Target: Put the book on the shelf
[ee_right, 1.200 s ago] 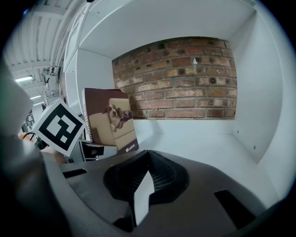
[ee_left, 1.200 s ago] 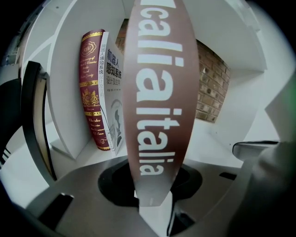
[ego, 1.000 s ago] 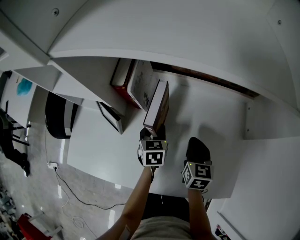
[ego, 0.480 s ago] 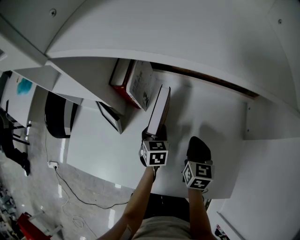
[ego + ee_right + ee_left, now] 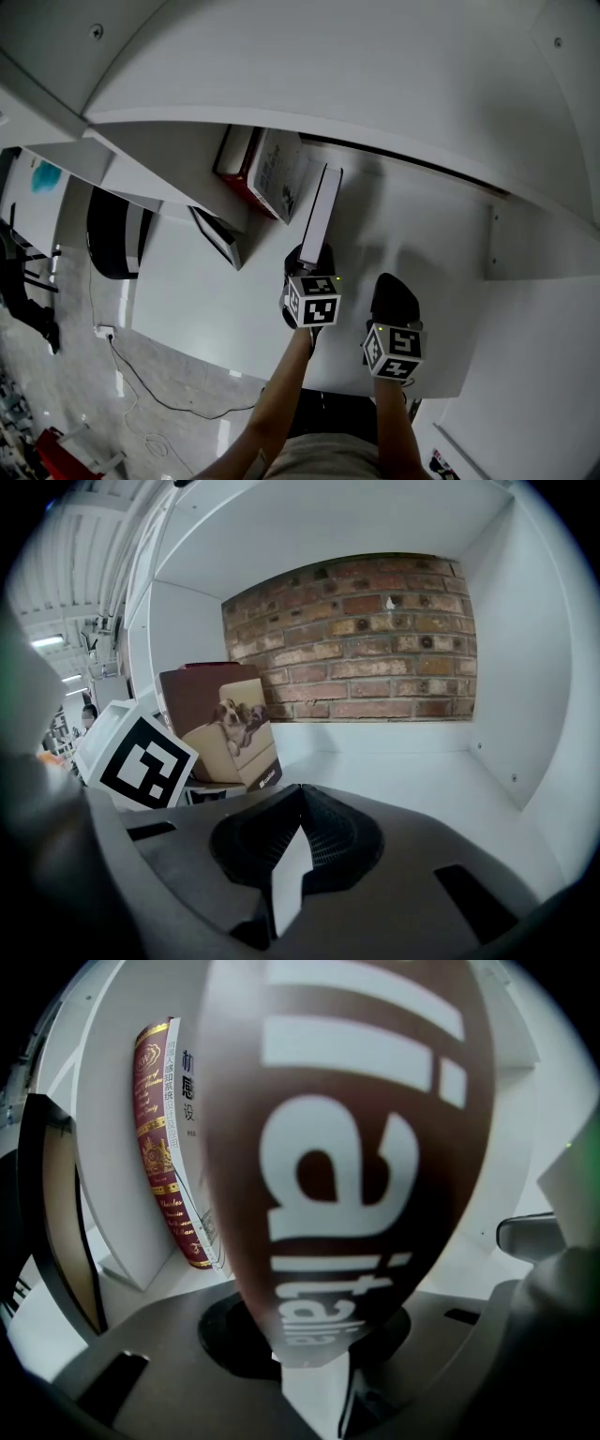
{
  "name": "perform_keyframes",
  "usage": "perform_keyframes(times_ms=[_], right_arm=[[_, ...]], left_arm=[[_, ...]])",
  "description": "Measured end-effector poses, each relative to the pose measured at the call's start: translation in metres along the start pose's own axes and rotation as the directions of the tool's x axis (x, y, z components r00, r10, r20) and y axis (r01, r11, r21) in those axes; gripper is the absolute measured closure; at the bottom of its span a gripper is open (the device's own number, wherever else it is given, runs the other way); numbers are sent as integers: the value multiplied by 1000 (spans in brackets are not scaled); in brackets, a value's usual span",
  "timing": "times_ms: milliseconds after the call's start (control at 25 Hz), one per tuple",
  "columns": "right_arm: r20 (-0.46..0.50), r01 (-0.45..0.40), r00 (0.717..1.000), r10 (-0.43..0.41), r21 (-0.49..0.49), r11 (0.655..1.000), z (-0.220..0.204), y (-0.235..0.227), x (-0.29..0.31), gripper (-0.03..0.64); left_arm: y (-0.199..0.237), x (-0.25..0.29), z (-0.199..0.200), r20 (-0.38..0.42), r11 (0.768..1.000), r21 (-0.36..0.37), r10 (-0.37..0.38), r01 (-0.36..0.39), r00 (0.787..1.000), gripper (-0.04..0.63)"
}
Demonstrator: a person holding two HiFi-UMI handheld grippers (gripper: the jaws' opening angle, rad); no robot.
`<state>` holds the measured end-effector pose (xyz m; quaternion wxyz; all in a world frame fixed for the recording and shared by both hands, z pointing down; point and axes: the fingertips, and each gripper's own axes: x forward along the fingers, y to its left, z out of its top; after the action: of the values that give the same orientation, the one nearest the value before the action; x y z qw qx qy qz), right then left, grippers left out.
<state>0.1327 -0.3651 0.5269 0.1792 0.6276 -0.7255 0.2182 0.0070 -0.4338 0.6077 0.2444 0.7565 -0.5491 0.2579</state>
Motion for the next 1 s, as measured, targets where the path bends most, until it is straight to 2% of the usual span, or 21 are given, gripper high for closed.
perform_keyframes(times_ms=[520, 760, 1000], right_arm=[[-5, 0, 1000, 0, 9, 1000, -2, 0, 2, 600], [-9, 1, 1000, -1, 9, 1000, -4, 0, 3, 600], [-8, -1, 1000, 1, 5, 1000, -5, 2, 1, 600]], left_arm=[[2, 18, 17, 4, 1000, 7, -11, 11, 1000, 446], [4, 22, 21, 18, 999, -31, -21, 22, 1000, 445], [3, 17, 21, 45, 1000, -1, -3, 3, 999, 442]])
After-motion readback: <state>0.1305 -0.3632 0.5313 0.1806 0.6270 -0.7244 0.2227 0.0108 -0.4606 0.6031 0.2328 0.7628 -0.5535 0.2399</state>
